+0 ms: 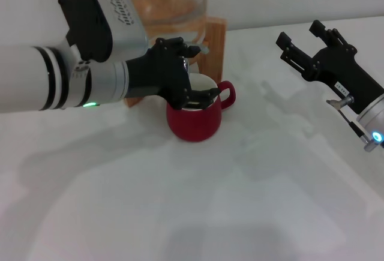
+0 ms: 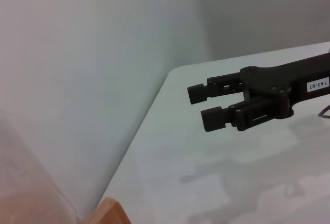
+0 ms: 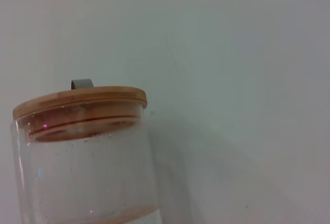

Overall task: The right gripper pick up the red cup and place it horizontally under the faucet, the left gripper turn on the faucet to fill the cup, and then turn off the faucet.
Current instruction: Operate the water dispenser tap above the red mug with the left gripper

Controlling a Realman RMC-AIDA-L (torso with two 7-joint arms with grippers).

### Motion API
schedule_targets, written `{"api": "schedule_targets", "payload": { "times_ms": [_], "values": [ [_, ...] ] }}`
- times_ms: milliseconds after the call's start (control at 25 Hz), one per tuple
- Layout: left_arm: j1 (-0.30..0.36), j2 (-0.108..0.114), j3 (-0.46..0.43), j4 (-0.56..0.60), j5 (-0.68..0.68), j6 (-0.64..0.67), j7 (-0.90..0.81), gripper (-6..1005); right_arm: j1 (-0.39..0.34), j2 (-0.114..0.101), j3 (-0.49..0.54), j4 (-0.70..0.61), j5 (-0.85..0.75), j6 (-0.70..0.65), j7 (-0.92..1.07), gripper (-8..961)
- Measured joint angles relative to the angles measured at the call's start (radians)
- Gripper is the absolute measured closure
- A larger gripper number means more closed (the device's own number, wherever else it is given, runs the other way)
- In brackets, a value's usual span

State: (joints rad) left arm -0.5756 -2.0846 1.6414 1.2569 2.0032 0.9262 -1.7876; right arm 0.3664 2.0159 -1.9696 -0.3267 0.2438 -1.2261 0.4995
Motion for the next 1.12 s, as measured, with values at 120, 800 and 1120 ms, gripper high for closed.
{"api": "schedule_targets", "payload": {
  "times_ms": [120,800,1120],
  "values": [
    [-0.011,0.000,0.000,-0.004,0.000,-0.004,0.003,157,-0.001,0.000,0.000,0.000,0.000,-0.001,-0.001,80],
    [-0.052,0.002,0.001,-0.032,0.000,-0.006,0.014,157,-0.001,-0.002,0.007,0.000,0.000,-0.003,-0.004,81],
    [-0.048,0.002,0.005,-0.032,0.002,-0.001,0.013,157,-0.001,-0.002,0.009,0.000,0.000,-0.010,-0.004,81]
  ]
}}
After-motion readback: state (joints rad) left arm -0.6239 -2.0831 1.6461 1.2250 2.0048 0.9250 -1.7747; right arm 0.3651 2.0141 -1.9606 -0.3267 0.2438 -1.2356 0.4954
